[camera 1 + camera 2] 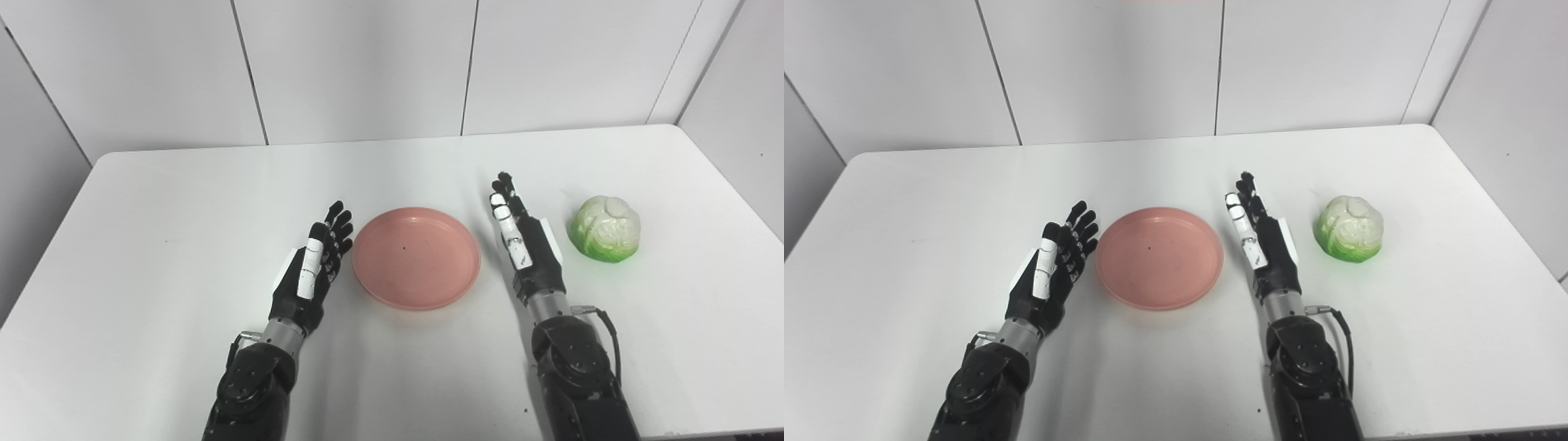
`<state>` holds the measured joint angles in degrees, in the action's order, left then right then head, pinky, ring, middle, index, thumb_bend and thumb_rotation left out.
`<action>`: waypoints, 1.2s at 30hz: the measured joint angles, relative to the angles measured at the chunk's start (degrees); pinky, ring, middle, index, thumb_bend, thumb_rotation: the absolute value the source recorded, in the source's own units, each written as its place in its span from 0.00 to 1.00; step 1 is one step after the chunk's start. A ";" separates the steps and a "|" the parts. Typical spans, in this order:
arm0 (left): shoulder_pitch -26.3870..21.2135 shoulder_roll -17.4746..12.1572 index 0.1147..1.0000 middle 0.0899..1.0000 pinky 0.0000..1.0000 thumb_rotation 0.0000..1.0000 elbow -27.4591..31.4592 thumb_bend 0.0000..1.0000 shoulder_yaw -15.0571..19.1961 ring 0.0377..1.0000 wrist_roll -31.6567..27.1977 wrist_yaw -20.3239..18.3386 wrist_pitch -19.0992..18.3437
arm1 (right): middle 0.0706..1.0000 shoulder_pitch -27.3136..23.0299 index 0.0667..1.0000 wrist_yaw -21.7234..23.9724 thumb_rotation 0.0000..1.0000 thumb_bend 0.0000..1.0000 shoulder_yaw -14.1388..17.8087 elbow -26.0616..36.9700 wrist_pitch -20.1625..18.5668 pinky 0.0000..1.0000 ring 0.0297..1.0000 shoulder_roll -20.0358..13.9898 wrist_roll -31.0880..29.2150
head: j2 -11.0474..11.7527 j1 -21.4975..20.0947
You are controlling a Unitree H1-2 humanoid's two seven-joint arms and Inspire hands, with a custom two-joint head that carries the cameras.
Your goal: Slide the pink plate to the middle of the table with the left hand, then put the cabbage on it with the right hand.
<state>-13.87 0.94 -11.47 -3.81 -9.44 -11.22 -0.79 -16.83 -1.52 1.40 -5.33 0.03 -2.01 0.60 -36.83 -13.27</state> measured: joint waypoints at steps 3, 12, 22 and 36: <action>-0.93 0.15 1.00 1.00 1.00 1.00 -1.21 0.72 0.25 1.00 0.04 0.19 0.49 | 0.94 -1.60 0.96 -0.31 0.82 0.77 0.90 0.39 0.40 1.00 0.96 -1.46 0.49 | 0.53 -0.88; -1.83 0.32 1.00 1.00 1.00 1.00 -2.77 0.72 0.43 1.00 0.06 1.10 1.65 | 0.90 -3.10 0.92 -1.60 0.74 0.61 2.21 5.56 0.36 0.86 0.89 -8.03 8.36 | 1.32 -2.20; -2.52 0.22 1.00 1.00 1.00 1.00 -3.78 0.71 1.21 1.00 0.45 0.94 1.89 | 0.90 -4.71 0.89 -0.20 0.56 0.68 3.48 9.90 -7.52 0.82 0.89 -13.87 11.77 | 2.29 -6.68; -5.81 -2.27 1.00 1.00 1.00 1.00 -9.67 0.79 2.53 1.00 -0.35 -1.38 6.61 | 0.89 -5.25 0.87 3.26 0.46 0.81 1.92 13.20 -22.64 0.80 0.88 -21.56 22.84 | 3.96 -14.59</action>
<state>-19.68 -1.33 -21.14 -1.29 -9.78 -12.60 5.82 -22.07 1.74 3.32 7.86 -22.61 -23.57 23.44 -32.87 -27.86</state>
